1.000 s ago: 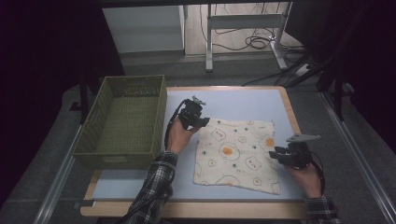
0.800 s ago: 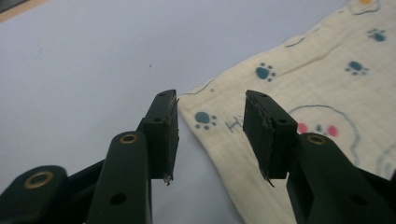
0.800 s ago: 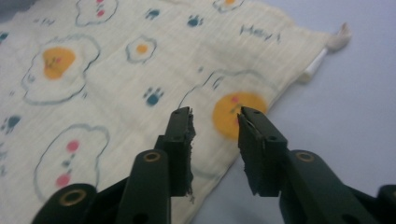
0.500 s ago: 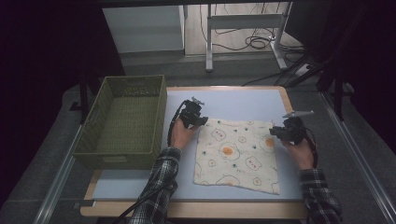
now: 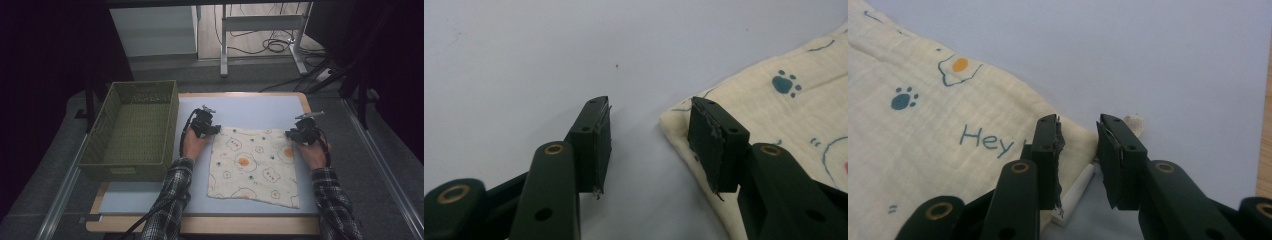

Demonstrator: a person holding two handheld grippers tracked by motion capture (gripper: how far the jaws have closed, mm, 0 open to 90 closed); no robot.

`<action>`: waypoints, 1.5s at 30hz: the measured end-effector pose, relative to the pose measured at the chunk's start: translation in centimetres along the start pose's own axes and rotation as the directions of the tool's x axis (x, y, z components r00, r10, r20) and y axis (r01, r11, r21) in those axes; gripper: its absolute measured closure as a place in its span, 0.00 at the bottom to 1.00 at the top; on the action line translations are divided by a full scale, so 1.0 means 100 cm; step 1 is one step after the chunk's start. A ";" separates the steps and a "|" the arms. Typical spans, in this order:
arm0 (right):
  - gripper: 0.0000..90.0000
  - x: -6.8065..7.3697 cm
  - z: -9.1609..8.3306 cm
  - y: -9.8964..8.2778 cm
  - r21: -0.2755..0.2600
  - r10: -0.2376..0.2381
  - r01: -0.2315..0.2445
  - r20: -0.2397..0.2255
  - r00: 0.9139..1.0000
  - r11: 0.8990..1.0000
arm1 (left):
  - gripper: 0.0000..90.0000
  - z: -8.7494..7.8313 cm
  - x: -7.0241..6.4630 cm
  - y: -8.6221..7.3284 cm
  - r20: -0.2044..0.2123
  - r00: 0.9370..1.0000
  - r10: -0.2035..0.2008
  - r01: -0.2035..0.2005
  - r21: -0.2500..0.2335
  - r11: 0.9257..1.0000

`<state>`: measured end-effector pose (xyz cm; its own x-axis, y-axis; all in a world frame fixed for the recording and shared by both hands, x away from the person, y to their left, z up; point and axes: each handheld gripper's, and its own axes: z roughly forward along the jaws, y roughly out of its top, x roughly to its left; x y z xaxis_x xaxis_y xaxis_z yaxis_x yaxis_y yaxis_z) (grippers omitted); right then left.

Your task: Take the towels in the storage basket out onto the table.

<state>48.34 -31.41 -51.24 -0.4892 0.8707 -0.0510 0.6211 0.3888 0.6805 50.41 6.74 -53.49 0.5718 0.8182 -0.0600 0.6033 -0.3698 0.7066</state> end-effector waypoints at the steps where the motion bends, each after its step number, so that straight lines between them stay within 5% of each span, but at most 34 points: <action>1: 0.80 0.000 0.000 0.000 0.004 0.003 -0.003 0.001 1.000 1.000 | 0.57 0.001 -0.001 0.000 0.000 1.000 0.011 -0.011 -0.003 1.000; 3: 0.94 0.002 -0.001 0.001 0.015 0.003 -0.004 0.025 1.000 1.000 | 0.67 0.002 -0.005 0.001 0.013 1.000 0.016 -0.016 -0.004 1.000; 9: 1.00 0.001 -0.003 0.002 0.035 0.026 -0.025 -0.004 1.000 0.999 | 0.96 0.001 -0.012 0.001 0.043 0.999 0.013 -0.013 -0.001 1.000; 17: 1.00 0.004 -0.011 0.014 0.001 0.017 -0.017 -0.007 1.000 1.000 | 0.97 -0.019 -0.010 0.009 0.016 1.000 0.012 -0.011 -0.045 0.999; 24: 1.00 0.007 -0.035 0.030 -0.068 0.006 -0.007 -0.016 1.000 0.998 | 0.97 -0.047 -0.011 0.018 -0.018 1.000 0.024 -0.025 -0.096 0.995; 29: 1.00 0.006 -0.054 0.031 -0.098 0.006 -0.009 -0.029 1.000 0.995 | 0.97 -0.061 -0.014 0.016 -0.005 1.000 0.018 -0.019 -0.116 0.993; 45: 1.00 0.021 -0.096 -0.018 -0.137 -0.037 0.024 -0.097 0.995 0.990 | 0.97 -0.089 -0.047 -0.034 0.067 0.998 0.009 0.000 -0.138 0.990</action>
<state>40.28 -33.15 -45.52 -0.5687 0.8225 -0.0054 0.5195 0.3643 0.7729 40.76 8.09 -49.33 0.6130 0.7837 -0.1004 0.5209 -0.3053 0.7972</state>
